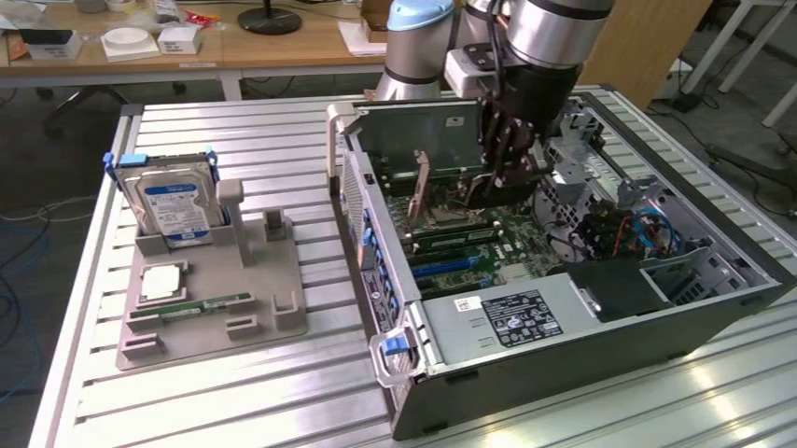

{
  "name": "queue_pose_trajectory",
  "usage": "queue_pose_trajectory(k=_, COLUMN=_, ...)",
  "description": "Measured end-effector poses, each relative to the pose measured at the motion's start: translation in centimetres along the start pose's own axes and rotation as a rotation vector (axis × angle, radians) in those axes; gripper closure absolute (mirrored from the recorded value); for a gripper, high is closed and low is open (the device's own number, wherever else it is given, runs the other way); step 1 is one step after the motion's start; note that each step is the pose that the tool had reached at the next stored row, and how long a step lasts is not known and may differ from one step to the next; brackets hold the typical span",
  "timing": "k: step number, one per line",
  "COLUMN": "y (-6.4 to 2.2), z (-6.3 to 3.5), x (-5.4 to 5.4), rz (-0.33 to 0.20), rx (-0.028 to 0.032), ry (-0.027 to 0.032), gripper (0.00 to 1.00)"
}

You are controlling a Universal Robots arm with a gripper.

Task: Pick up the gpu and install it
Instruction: 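Insert the gpu into the slot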

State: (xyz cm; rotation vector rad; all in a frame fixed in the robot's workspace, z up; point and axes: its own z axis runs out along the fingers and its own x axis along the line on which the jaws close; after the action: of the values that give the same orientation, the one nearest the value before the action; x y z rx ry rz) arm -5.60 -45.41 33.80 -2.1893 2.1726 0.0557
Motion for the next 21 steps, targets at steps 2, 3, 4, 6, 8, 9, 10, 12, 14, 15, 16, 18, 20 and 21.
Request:
queue_pose_trajectory(k=2, y=0.02, z=0.05, x=0.3, rz=0.000, rx=0.0000, ry=0.0000, gripper=0.74)
queue_pose_trajectory(k=3, y=0.03, z=0.07, x=0.5, rz=0.000, rx=0.0000, ry=0.0000, gripper=0.74)
queue_pose_trajectory(k=4, y=0.07, z=0.12, x=0.6, rz=0.001, rx=0.0000, ry=-0.0001, gripper=0.74)
queue_pose_trajectory(k=6, y=0.24, z=0.34, x=0.6, rz=0.008, rx=0.0006, ry=0.0000, gripper=0.74)
queue_pose_trajectory(k=8, y=0.36, z=0.56, x=0.6, rz=0.021, rx=0.0014, ry=0.0002, gripper=0.74)
queue_pose_trajectory(k=9, y=0.37, z=0.61, x=0.6, rz=0.022, rx=0.0015, ry=0.0003, gripper=0.74)
queue_pose_trajectory(k=10, y=0.37, z=0.64, x=0.7, rz=0.022, rx=0.0015, ry=0.0003, gripper=0.74)
queue_pose_trajectory(k=12, y=0.38, z=0.70, x=0.8, rz=0.023, rx=0.0016, ry=0.0002, gripper=0.74)
queue_pose_trajectory(k=14, y=0.55, z=0.82, x=0.8, rz=0.023, rx=0.0016, ry=0.0004, gripper=0.74)
queue_pose_trajectory(k=15, y=0.67, z=0.90, x=0.8, rz=0.023, rx=0.0015, ry=0.0003, gripper=0.74)
queue_pose_trajectory(k=16, y=0.84, z=1.00, x=0.8, rz=0.022, rx=0.0015, ry=0.0003, gripper=0.74)
queue_pose_trajectory(k=18, y=1.01, z=1.15, x=0.8, rz=0.023, rx=0.0016, ry=0.0002, gripper=0.74)
queue_pose_trajectory(k=20, y=1.04, z=1.22, x=1.0, rz=0.022, rx=0.0014, ry=0.0004, gripper=0.74)
queue_pose_trajectory(k=21, y=1.05, z=1.24, x=1.2, rz=0.022, rx=0.0015, ry=0.0002, gripper=0.74)
